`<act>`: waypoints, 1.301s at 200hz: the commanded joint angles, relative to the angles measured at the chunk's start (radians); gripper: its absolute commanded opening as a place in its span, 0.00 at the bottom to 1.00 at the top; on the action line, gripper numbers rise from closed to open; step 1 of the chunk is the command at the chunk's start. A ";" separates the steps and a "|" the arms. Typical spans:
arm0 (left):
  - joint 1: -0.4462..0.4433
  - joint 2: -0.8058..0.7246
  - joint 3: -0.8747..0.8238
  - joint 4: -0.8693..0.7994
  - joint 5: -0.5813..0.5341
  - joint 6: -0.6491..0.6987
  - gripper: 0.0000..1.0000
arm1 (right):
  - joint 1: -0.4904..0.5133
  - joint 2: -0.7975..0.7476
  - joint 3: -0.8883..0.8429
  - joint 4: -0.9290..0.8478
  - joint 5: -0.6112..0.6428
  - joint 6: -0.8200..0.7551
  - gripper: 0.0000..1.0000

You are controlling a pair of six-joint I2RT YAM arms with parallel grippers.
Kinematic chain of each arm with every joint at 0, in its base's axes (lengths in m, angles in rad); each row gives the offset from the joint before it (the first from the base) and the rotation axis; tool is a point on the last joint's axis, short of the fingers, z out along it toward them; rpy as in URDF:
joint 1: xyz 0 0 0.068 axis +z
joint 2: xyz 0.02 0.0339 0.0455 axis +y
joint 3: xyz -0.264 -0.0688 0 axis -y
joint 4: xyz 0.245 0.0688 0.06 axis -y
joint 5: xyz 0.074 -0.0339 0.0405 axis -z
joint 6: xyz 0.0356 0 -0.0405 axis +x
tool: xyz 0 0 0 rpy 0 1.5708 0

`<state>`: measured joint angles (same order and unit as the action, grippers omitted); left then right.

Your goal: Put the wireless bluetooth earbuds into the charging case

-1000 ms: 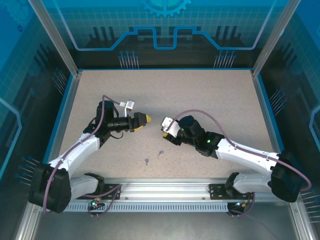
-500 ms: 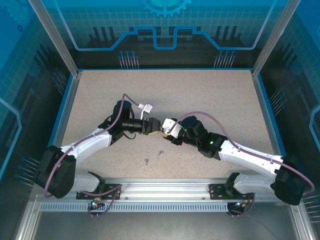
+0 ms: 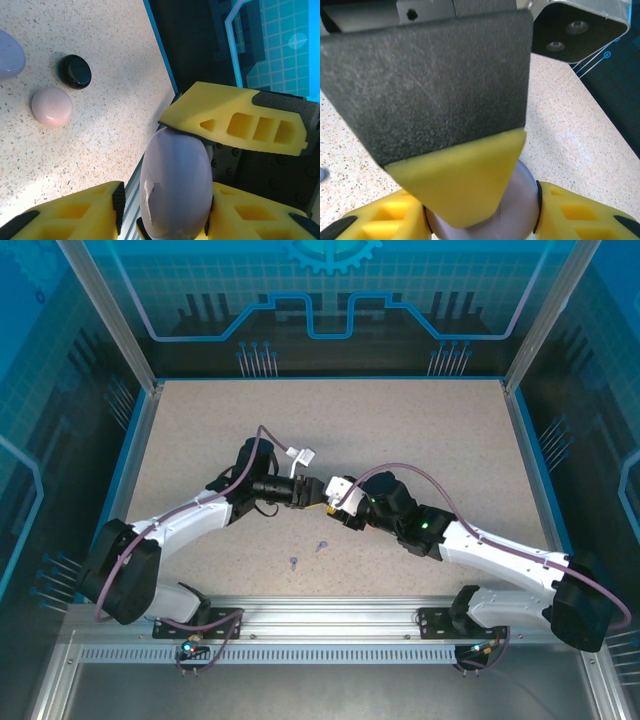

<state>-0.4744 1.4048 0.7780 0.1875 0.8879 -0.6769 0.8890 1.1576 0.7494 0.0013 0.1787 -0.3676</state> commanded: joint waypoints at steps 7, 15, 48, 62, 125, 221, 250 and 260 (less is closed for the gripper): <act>-0.010 0.011 0.044 -0.031 0.019 0.037 0.40 | -0.004 -0.007 -0.001 0.020 0.031 -0.002 0.44; -0.011 0.012 0.046 -0.040 0.018 0.044 0.39 | -0.004 -0.005 -0.001 0.019 0.037 -0.001 0.44; -0.012 0.015 0.052 -0.043 0.024 0.054 0.28 | -0.010 0.002 0.005 0.017 0.043 0.016 0.44; -0.012 0.010 0.053 -0.043 0.025 0.062 0.24 | -0.019 0.002 0.011 0.009 0.030 0.034 0.45; -0.015 -0.079 0.023 0.029 -0.044 0.130 0.21 | -0.095 -0.092 0.059 -0.091 -0.122 0.146 0.74; -0.107 -0.314 -0.202 0.529 -0.292 0.376 0.10 | -0.219 -0.354 0.028 -0.002 -0.394 0.520 1.00; -0.158 -0.377 -0.233 0.579 -0.345 0.513 0.08 | -0.219 -0.332 0.064 0.052 -0.463 0.574 1.00; -0.159 -0.385 -0.231 0.583 -0.342 0.524 0.07 | -0.219 -0.321 0.077 0.068 -0.483 0.575 1.00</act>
<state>-0.6212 1.0573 0.5568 0.6487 0.6029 -0.2924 0.6792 0.8196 0.7723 -0.0128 -0.2214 0.1310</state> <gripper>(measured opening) 0.203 0.999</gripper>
